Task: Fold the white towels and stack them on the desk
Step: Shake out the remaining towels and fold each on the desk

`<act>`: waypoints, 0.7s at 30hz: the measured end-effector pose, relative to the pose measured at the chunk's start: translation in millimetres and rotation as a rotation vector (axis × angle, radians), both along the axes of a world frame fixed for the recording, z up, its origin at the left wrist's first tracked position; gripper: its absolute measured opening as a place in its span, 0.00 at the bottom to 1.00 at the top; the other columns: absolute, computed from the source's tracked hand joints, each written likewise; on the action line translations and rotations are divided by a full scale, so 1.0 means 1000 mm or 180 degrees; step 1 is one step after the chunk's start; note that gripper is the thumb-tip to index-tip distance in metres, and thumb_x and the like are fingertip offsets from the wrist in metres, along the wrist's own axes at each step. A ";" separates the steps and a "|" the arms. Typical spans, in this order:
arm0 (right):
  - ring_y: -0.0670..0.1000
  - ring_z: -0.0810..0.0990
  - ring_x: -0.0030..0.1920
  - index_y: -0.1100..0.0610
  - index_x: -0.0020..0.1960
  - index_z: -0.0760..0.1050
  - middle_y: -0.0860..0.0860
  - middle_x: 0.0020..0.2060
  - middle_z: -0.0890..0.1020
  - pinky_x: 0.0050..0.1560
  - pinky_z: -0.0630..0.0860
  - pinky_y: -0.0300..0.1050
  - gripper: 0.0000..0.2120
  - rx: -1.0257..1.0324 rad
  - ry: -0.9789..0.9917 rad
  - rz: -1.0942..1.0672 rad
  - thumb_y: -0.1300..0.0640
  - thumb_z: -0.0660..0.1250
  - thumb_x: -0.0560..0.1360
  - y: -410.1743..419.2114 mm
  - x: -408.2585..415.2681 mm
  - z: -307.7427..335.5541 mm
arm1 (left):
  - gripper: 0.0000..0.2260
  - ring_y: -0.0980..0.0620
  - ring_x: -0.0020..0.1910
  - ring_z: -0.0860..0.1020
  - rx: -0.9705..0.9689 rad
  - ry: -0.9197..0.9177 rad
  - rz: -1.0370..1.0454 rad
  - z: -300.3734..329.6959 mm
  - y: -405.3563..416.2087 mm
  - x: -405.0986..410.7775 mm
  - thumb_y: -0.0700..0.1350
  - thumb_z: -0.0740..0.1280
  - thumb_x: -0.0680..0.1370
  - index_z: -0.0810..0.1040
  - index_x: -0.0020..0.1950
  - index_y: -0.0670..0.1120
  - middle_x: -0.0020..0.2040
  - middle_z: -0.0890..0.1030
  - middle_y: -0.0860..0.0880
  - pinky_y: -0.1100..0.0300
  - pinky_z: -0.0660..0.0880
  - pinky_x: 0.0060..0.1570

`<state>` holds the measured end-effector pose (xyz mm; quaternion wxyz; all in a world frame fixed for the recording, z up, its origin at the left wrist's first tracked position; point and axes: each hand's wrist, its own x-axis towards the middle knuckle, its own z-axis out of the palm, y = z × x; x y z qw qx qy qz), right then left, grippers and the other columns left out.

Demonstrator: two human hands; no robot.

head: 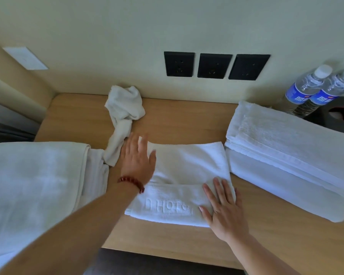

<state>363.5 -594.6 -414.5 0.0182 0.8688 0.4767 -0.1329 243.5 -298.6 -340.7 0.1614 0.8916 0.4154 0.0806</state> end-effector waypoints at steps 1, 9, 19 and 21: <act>0.57 0.49 0.81 0.45 0.81 0.54 0.54 0.82 0.51 0.75 0.57 0.67 0.33 -0.0020 0.0021 -0.0019 0.31 0.47 0.81 0.000 0.001 0.001 | 0.28 0.42 0.78 0.57 -0.0238 0.0169 0.0186 -0.011 -0.016 -0.011 0.55 0.58 0.82 0.57 0.79 0.48 0.79 0.59 0.42 0.41 0.59 0.75; 0.57 0.49 0.81 0.44 0.82 0.52 0.53 0.82 0.50 0.75 0.56 0.66 0.33 -0.0042 0.0030 -0.0051 0.31 0.45 0.81 0.000 0.001 0.002 | 0.34 0.41 0.73 0.64 -0.0723 0.0942 0.1113 -0.043 -0.078 -0.073 0.67 0.47 0.79 0.62 0.77 0.48 0.76 0.64 0.45 0.40 0.65 0.69; 0.58 0.49 0.81 0.45 0.82 0.52 0.54 0.82 0.52 0.75 0.55 0.68 0.33 -0.0111 0.0013 0.0029 0.32 0.45 0.81 0.002 -0.001 0.006 | 0.25 0.37 0.42 0.81 -0.0731 0.0443 0.1332 -0.043 -0.097 -0.094 0.64 0.51 0.78 0.69 0.58 0.44 0.51 0.79 0.42 0.48 0.79 0.33; 0.58 0.49 0.81 0.45 0.82 0.53 0.54 0.82 0.52 0.75 0.55 0.69 0.33 -0.0093 0.0036 0.0092 0.31 0.45 0.81 0.003 -0.004 0.005 | 0.27 0.38 0.44 0.82 -0.0790 0.0583 0.1432 -0.041 -0.101 -0.101 0.65 0.46 0.77 0.67 0.59 0.45 0.52 0.81 0.43 0.49 0.78 0.36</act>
